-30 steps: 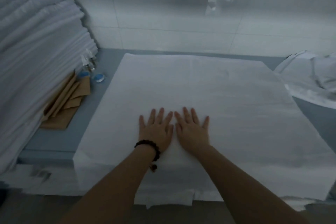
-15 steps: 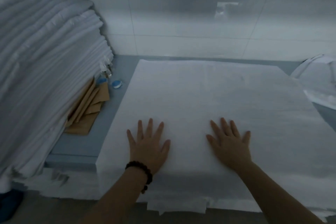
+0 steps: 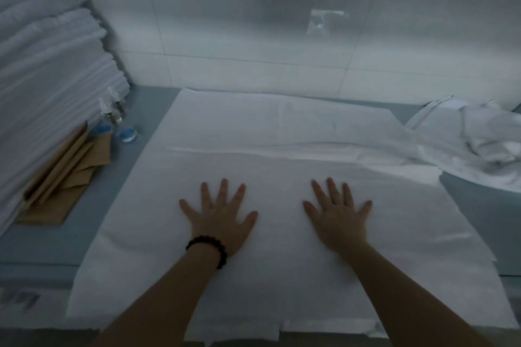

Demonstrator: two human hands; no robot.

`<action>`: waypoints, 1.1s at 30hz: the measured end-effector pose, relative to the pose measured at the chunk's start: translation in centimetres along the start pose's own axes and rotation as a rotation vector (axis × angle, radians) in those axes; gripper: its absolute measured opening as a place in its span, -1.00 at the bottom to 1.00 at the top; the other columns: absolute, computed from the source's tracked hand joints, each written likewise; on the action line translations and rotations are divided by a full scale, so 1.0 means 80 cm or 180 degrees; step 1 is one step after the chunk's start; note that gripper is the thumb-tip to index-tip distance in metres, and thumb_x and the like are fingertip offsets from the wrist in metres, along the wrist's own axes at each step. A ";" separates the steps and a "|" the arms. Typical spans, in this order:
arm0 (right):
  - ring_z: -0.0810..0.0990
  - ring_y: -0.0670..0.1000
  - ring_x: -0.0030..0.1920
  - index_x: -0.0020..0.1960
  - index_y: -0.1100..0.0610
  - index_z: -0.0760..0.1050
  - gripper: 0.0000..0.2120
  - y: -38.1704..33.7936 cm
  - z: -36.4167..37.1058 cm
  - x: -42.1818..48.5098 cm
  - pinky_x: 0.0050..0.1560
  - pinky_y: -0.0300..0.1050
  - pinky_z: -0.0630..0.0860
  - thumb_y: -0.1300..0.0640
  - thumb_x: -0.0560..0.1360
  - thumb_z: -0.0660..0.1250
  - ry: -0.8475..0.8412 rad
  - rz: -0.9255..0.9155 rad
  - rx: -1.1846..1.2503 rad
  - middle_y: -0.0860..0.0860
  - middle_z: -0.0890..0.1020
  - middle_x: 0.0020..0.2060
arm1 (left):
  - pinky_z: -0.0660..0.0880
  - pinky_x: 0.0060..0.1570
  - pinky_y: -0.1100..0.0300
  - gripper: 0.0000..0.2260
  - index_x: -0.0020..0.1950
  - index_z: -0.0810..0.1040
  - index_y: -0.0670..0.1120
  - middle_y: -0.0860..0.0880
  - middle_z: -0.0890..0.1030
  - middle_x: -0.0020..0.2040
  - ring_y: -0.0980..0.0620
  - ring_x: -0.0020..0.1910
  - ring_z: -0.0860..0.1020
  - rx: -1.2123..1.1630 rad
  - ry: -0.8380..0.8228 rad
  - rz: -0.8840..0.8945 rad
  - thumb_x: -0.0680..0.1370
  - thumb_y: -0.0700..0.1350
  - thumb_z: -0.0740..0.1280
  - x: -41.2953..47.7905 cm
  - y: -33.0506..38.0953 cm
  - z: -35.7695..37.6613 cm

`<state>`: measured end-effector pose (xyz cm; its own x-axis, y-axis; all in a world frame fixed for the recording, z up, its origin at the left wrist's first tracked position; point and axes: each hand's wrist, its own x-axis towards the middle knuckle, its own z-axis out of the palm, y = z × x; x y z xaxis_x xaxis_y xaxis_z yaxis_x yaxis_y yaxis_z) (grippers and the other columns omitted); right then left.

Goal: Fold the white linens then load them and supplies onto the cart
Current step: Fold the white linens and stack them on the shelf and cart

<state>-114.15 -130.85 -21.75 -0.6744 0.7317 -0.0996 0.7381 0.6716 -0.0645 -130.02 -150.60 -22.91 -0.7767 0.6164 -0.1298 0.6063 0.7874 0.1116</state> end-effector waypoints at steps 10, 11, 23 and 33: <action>-0.17 -0.03 0.55 0.48 -0.33 -0.27 -0.39 0.097 -0.001 -0.023 0.47 0.26 -0.17 -0.40 0.45 -0.37 0.0155 -0.0103 -0.0221 -0.15 -0.12 0.56 | -0.23 0.28 -0.47 -0.36 0.47 -0.29 0.34 0.14 -0.24 0.56 -0.15 0.53 -0.25 0.0101 -0.0022 0.0079 0.42 0.47 -0.29 0.025 -0.002 -0.005; -0.16 -0.02 0.55 0.49 -0.32 -0.26 -0.37 0.123 -0.003 -0.033 0.48 0.24 -0.15 -0.40 0.44 -0.39 0.0159 0.0064 -0.0229 -0.13 -0.12 0.56 | -0.22 0.29 -0.46 -0.37 0.48 -0.28 0.33 0.13 -0.23 0.57 -0.14 0.54 -0.24 0.0111 -0.0033 0.0121 0.44 0.45 -0.27 0.023 -0.003 -0.006; -0.24 0.01 0.54 0.51 -0.24 -0.25 -0.43 0.087 0.007 -0.111 0.48 0.26 -0.17 -0.32 0.53 -0.34 -0.0059 -0.0847 -0.0329 -0.14 -0.24 0.52 | -0.15 0.42 -0.30 -0.43 0.51 -0.31 0.24 0.12 -0.30 0.53 -0.03 0.54 -0.24 0.0292 -0.0164 0.0680 0.50 0.30 -0.43 -0.108 0.002 0.000; -0.37 0.15 0.50 0.46 -0.24 -0.45 -0.07 0.155 -0.002 -0.153 0.39 0.41 -0.22 -0.62 0.30 -0.12 -0.0394 -0.0679 -0.0479 -0.09 -0.41 0.47 | -0.19 0.36 -0.35 0.11 0.41 -0.54 0.10 -0.02 -0.43 0.48 -0.13 0.53 -0.29 0.0722 -0.0169 0.0621 0.29 0.54 0.18 -0.137 -0.073 0.007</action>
<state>-96.79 -131.47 -21.19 -0.7998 0.5582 -0.2207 0.5623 0.8254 0.0500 -124.95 -161.98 -22.67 -0.6355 0.7510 -0.1794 0.7704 0.6321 -0.0827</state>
